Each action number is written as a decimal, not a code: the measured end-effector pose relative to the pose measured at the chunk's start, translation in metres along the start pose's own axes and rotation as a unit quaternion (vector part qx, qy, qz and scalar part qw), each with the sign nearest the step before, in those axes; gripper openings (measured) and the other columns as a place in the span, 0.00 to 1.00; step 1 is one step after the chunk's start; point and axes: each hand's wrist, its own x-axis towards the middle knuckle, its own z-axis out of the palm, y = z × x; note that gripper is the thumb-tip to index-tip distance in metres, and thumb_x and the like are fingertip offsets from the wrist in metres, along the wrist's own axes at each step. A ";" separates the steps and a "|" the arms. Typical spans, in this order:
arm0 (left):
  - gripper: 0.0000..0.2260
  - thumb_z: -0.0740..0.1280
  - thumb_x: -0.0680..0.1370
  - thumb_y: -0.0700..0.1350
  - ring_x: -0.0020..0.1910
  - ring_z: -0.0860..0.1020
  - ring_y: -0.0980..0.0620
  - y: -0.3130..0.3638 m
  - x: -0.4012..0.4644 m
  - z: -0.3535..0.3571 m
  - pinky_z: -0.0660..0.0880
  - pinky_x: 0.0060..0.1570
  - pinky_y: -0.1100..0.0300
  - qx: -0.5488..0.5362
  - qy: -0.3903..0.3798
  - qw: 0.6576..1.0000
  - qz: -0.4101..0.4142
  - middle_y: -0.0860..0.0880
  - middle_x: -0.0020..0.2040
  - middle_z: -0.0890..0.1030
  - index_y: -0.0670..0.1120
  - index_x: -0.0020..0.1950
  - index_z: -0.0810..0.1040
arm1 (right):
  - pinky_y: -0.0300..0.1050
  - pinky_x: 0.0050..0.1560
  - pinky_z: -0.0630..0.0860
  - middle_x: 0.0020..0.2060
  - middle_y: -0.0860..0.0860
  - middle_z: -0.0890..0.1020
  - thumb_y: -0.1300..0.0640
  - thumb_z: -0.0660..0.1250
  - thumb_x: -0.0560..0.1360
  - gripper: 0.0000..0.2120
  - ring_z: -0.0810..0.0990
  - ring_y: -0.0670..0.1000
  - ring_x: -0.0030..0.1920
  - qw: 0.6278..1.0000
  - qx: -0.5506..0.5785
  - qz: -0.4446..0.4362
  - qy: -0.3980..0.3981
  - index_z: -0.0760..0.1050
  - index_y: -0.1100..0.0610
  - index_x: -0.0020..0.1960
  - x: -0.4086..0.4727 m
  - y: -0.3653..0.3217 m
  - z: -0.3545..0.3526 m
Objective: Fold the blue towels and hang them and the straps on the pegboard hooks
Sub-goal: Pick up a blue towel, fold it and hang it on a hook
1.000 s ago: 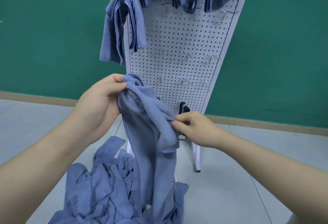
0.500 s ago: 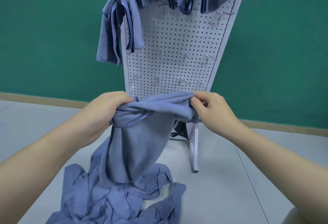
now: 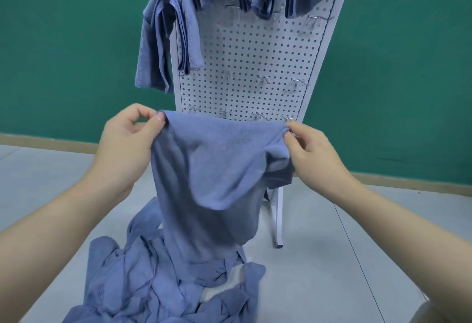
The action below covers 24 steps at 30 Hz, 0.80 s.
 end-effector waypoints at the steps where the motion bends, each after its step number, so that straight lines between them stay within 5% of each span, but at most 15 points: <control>1: 0.11 0.68 0.83 0.49 0.38 0.66 0.45 0.000 -0.001 0.001 0.64 0.38 0.51 0.029 -0.016 0.999 0.023 0.34 0.38 0.76 0.49 0.42 0.74 | 0.59 0.40 0.81 0.39 0.64 0.79 0.53 0.56 0.82 0.13 0.74 0.65 0.37 1.000 0.018 0.019 -0.001 0.74 0.60 0.47 0.001 0.000 0.001; 4: 0.10 0.64 0.85 0.46 0.35 0.65 0.46 0.003 -0.007 0.009 0.62 0.35 0.52 0.047 -0.069 0.995 0.053 0.32 0.36 0.77 0.48 0.45 0.72 | 0.69 0.44 0.81 0.41 0.64 0.80 0.50 0.54 0.80 0.14 0.77 0.68 0.42 0.999 0.017 0.026 -0.013 0.75 0.56 0.47 0.003 0.000 0.002; 8: 0.12 0.65 0.83 0.54 0.38 0.68 0.45 0.000 -0.011 0.013 0.66 0.40 0.49 0.047 -0.140 0.988 0.046 0.27 0.40 0.76 0.47 0.46 0.73 | 0.49 0.35 0.66 0.29 0.44 0.69 0.60 0.57 0.84 0.16 0.64 0.46 0.31 0.998 -0.038 -0.031 -0.051 0.63 0.51 0.37 -0.005 0.000 0.013; 12: 0.14 0.62 0.86 0.46 0.38 0.71 0.58 -0.004 -0.019 0.027 0.70 0.43 0.60 0.095 -0.196 0.973 0.070 0.51 0.37 0.76 0.43 0.42 0.74 | 0.48 0.38 0.73 0.31 0.45 0.76 0.55 0.58 0.83 0.14 0.73 0.47 0.31 0.985 -0.078 -0.099 -0.120 0.68 0.46 0.40 -0.020 -0.013 0.034; 14: 0.13 0.65 0.82 0.54 0.39 0.75 0.60 -0.009 -0.025 0.034 0.73 0.47 0.59 0.109 -0.242 0.963 0.052 0.57 0.38 0.80 0.47 0.44 0.78 | 0.55 0.38 0.73 0.30 0.48 0.75 0.53 0.58 0.82 0.11 0.73 0.51 0.33 0.974 -0.111 -0.136 -0.144 0.66 0.48 0.41 -0.025 -0.017 0.043; 17: 0.25 0.62 0.71 0.70 0.43 0.80 0.56 -0.011 -0.029 0.034 0.79 0.56 0.46 0.190 -0.318 0.929 0.006 0.48 0.44 0.86 0.50 0.46 0.82 | 0.58 0.38 0.75 0.31 0.45 0.74 0.50 0.57 0.81 0.09 0.73 0.50 0.35 0.961 -0.149 -0.164 -0.164 0.67 0.47 0.42 -0.027 -0.016 0.048; 21: 0.28 0.65 0.68 0.72 0.40 0.76 0.52 -0.008 -0.025 0.025 0.77 0.51 0.40 0.218 -0.347 0.912 -0.035 0.39 0.44 0.85 0.47 0.45 0.83 | 0.57 0.40 0.76 0.33 0.45 0.78 0.50 0.59 0.82 0.09 0.75 0.49 0.37 0.962 -0.156 -0.148 -0.167 0.72 0.48 0.43 -0.024 -0.016 0.044; 24: 0.25 0.67 0.69 0.70 0.35 0.70 0.53 -0.006 -0.026 0.021 0.69 0.40 0.52 0.228 -0.355 0.906 -0.039 0.48 0.33 0.77 0.47 0.41 0.80 | 0.55 0.42 0.76 0.35 0.45 0.80 0.53 0.61 0.82 0.08 0.76 0.49 0.38 0.964 -0.155 -0.144 -0.160 0.78 0.50 0.48 -0.024 -0.018 0.041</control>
